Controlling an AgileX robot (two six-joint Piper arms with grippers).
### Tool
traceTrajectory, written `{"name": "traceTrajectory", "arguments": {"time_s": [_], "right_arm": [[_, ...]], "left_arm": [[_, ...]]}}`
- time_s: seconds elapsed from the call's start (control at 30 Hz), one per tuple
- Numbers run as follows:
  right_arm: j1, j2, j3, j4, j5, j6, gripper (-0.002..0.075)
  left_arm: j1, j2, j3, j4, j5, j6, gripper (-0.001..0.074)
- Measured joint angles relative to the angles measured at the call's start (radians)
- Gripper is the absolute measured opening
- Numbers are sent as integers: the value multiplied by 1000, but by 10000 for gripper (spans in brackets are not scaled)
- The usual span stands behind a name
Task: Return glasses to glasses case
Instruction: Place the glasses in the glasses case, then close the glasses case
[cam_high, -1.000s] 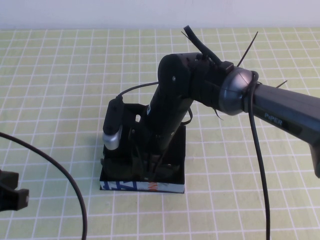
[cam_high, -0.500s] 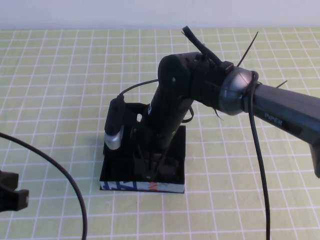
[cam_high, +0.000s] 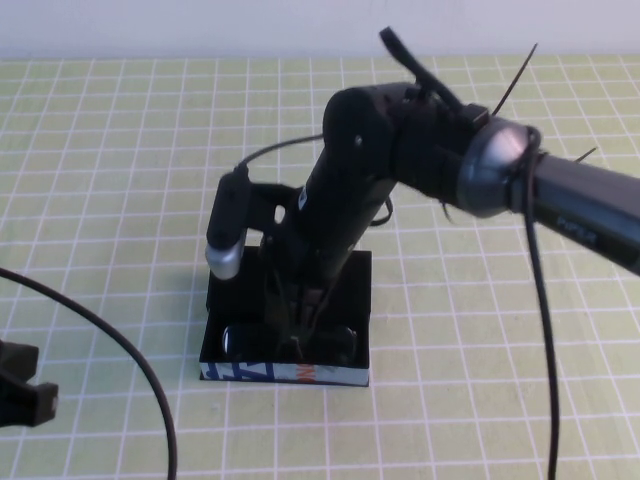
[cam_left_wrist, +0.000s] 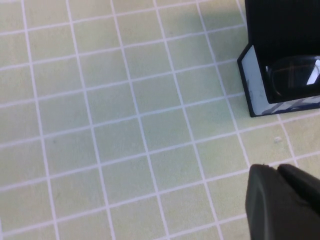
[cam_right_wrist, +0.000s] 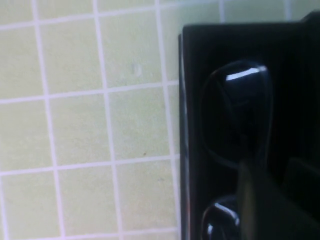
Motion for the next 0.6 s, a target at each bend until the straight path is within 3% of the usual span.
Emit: {"name": "traceTrajectory", "arguments": {"time_s": [0.07, 0.17, 0.37, 0.6], "right_arm": [[0, -36, 0, 0, 9, 0, 46], [0, -91, 0, 0, 16, 14, 1], [-29, -154, 0, 11, 22, 167, -15], [-174, -146, 0, 33, -1, 314, -16]], "left_arm": [[0, 5, 0, -17, -6, 73, -3], [0, 31, 0, -83, -8, 261, -3], [0, 193, 0, -267, -13, 542, -3], [-6, 398, 0, -489, -86, 718, -3]]}}
